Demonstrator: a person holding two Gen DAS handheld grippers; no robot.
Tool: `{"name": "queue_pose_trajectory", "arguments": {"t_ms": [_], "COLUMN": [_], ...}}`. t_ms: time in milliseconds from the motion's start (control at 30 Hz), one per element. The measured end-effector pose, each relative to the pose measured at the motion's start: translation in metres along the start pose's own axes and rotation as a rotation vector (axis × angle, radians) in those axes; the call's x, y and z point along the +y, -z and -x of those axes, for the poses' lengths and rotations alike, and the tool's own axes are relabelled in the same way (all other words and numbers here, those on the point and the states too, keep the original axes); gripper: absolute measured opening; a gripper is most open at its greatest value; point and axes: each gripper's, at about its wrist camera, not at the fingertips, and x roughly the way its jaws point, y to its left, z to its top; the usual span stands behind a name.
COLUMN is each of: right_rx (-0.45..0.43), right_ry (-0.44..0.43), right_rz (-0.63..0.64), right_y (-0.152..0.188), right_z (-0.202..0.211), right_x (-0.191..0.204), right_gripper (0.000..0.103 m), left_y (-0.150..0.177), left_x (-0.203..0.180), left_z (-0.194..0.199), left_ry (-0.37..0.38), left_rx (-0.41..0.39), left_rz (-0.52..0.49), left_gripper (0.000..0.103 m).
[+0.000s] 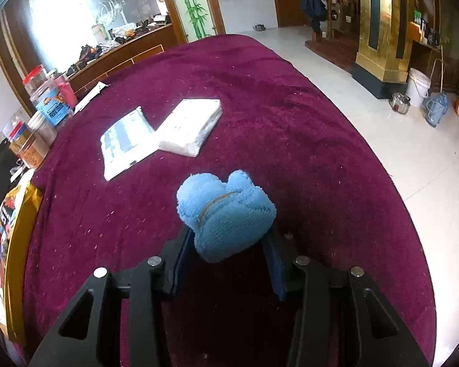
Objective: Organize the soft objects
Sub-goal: 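Carry the snack bag to the tray with the left tool while the right tool carries the blue cloth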
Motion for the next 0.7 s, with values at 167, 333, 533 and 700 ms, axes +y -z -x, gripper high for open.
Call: {"name": "queue_pose_trajectory", "arguments": {"t_ms": [167, 333, 533, 700], "right_rx": [-0.022, -0.052, -0.069, -0.069], "right_ry": [-0.027, -0.065, -0.161, -0.241], "right_rz": [0.043, 0.124, 0.227, 0.312], "right_y": [0.006, 0.01, 0.016, 0.024], "right_z": [0.022, 0.047, 0.067, 0.075], "right_x": [0.013, 0.044, 0.099, 0.149], "right_gripper": [0.04, 0.04, 0.04, 0.04], "left_y": [0.003, 0.004, 0.004, 0.005], "left_x": [0.008, 0.016, 0.035, 0.056], "left_z": [0.006, 0.01, 0.014, 0.014], "left_ry": [0.003, 0.003, -0.013, -0.037], "left_rx": [-0.011, -0.02, -0.031, -0.031], "left_rz": [0.014, 0.021, 0.063, 0.104], "left_gripper": [0.086, 0.086, 0.086, 0.086]}}
